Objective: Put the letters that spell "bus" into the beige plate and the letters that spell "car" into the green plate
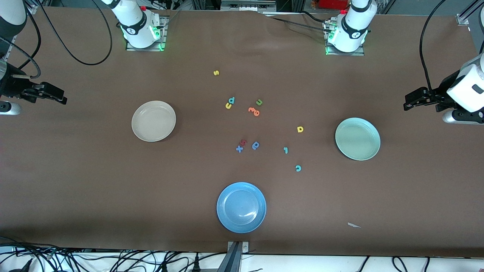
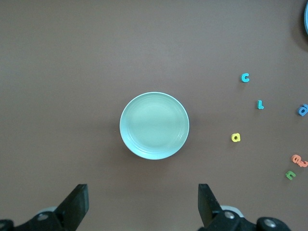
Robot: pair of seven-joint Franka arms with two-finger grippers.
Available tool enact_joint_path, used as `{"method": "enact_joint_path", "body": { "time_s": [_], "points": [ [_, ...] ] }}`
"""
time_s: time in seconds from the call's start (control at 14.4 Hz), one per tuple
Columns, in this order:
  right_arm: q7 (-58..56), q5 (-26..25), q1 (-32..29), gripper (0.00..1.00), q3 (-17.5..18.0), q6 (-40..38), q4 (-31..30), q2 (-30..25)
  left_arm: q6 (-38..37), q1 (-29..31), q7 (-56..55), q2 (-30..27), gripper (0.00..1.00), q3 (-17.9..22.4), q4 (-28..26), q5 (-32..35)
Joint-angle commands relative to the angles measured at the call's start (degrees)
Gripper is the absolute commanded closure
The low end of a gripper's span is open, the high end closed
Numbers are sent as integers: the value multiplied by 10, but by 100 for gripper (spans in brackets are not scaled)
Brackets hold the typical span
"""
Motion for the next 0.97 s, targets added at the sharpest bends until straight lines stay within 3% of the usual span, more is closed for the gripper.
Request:
{"method": "enact_joint_path", "body": {
  "time_s": [0.0, 0.9],
  "points": [
    [3, 6, -2, 0, 0, -11, 3, -5, -8, -5, 8, 2, 0, 3, 13, 18],
    [4, 7, -3, 0, 0, -11, 6, -2, -8, -5, 9, 2, 0, 3, 19, 17]
  ]
}}
